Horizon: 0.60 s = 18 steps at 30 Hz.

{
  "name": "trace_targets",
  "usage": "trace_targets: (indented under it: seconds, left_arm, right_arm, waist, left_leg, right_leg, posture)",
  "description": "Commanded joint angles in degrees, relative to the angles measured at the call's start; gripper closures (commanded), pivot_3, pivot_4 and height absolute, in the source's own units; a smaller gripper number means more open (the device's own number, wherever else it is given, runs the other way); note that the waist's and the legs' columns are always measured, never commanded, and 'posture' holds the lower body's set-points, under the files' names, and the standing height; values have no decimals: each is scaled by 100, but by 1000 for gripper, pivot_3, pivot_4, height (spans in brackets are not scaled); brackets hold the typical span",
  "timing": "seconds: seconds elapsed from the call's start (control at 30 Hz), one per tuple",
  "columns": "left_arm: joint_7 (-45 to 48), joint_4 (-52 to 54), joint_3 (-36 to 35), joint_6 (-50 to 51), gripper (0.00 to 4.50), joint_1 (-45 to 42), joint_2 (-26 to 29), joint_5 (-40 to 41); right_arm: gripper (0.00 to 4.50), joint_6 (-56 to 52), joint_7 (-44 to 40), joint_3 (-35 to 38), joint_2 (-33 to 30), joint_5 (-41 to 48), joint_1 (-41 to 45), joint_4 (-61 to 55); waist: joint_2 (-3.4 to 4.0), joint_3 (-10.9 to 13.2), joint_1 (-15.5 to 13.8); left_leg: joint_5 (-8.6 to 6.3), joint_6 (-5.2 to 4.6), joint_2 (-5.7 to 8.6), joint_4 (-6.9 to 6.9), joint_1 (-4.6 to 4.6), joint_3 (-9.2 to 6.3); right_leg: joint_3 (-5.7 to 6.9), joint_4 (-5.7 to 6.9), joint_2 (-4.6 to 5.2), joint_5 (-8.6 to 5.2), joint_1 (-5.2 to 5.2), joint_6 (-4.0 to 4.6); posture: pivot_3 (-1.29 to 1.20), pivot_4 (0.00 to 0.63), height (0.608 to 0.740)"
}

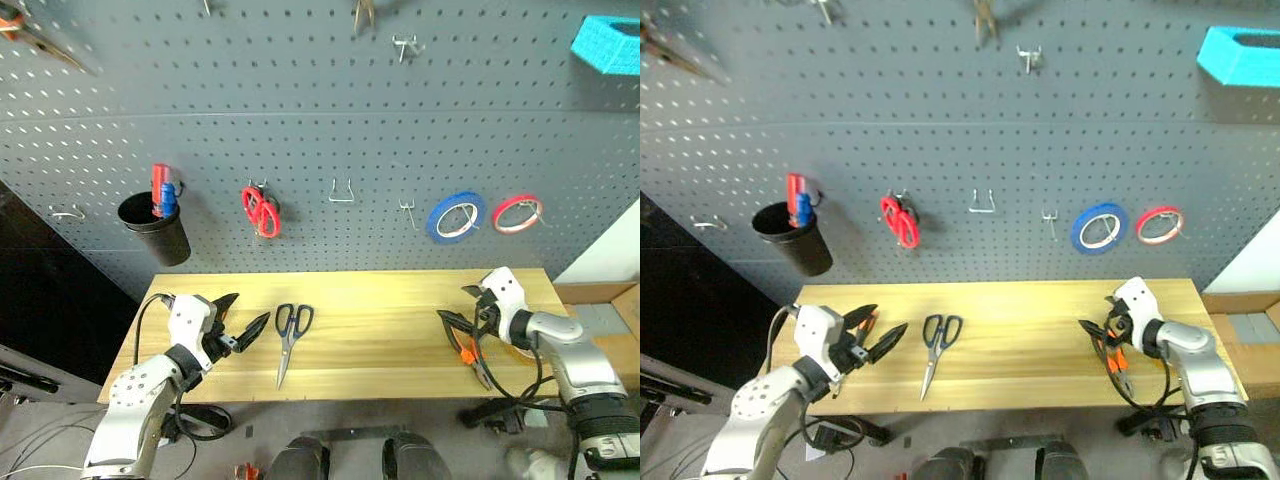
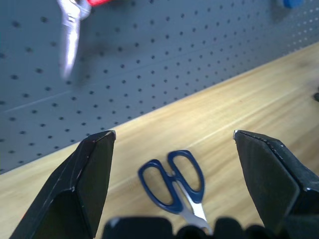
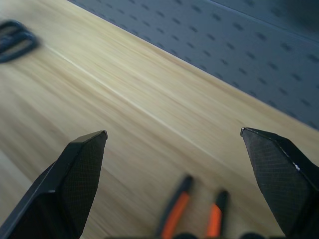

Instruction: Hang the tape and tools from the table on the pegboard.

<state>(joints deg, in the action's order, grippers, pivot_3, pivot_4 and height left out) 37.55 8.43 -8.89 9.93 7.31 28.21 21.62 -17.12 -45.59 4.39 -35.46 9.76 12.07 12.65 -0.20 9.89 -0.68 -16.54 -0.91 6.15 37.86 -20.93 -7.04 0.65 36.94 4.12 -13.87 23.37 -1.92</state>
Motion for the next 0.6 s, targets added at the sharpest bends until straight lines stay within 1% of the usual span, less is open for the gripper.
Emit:
trace_targets:
  seconds: [0.03, 0.13, 0.23, 0.3, 0.33, 0.43, 0.47, 0.53, 0.6]
  left_arm:
    - [-38, 485, -146, 239, 427, 23, 70, 183]
    - [131, 742, -18, 562, 427, 55, 134, 350]
    - [239, 867, 129, 723, 427, 6, 171, 346]
    - [358, 880, 524, 860, 427, -210, 68, 315]
    - [481, 852, 844, 846, 427, -352, 6, 225]
    - [618, 691, 1404, 813, 427, -682, -191, 62]
    - [681, 557, 1665, 744, 427, -831, -298, -59]
    - [760, 259, 2211, 612, 427, -1112, -541, -372]
    - [787, 22, 2581, 454, 427, -1287, -758, -622]
  right_arm:
    - [0, -137, 58, 262, -154, 138, -97, -353]
    - [0, -452, 262, 379, -188, 165, -258, -675]
    - [0, -700, 481, 494, -206, 148, -345, -899]
    - [0, -1193, 635, 764, -161, 396, -334, -1072]
    - [0, -1482, 741, 892, -157, 492, -293, -1108]
    - [0, -1923, 999, 1048, -210, 551, -210, -1177]
    - [0, -2075, 1125, 1083, -228, 532, -168, -1170]
    - [0, -2639, 1406, 1078, -296, 459, -24, -1053]
    - [0, -3326, 1568, 1104, -295, 566, 170, -964]
  waist:
    - [-18, 94, 21]
    - [-34, 247, 58]
    - [-24, 361, 83]
    - [-29, 417, 78]
    - [-29, 444, 76]
    - [-37, 525, 92]
    - [-46, 551, 102]
    - [-47, 603, 120]
    - [-51, 657, 177]
  left_leg:
    - [0, 1, -2, -2, -8, 0]
    - [-2, 4, -7, -4, -18, 0]
    - [-5, 4, -6, 1, -46, 5]
    - [1, 12, -4, 8, -87, 9]
    - [6, 21, -3, 10, -92, 9]
    - [7, 22, 0, 12, -97, 13]
    - [7, 22, 0, 12, -98, 14]
    - [6, 20, -2, 12, -97, 15]
    - [6, 19, -2, 11, -98, 22]
  right_leg:
    - [1, 0, 0, 0, 8, 1]
    - [5, -4, 1, -1, 15, 5]
    - [4, -6, 5, -2, 38, 6]
    - [5, -2, 10, 2, 77, 6]
    - [7, -3, 12, 2, 80, 6]
    - [8, -6, 18, 7, 79, 6]
    - [7, -6, 18, 8, 79, 6]
    - [9, -5, 18, 8, 79, 6]
    - [6, -5, 19, 8, 81, 6]
  posture:
    - [-38, 236, 740]
    - [-53, 270, 740]
    - [-65, 287, 740]
    - [-80, 304, 740]
    - [-85, 307, 740]
    - [-98, 320, 740]
    - [-110, 335, 740]
    - [-133, 342, 740]
    - [-147, 353, 740]
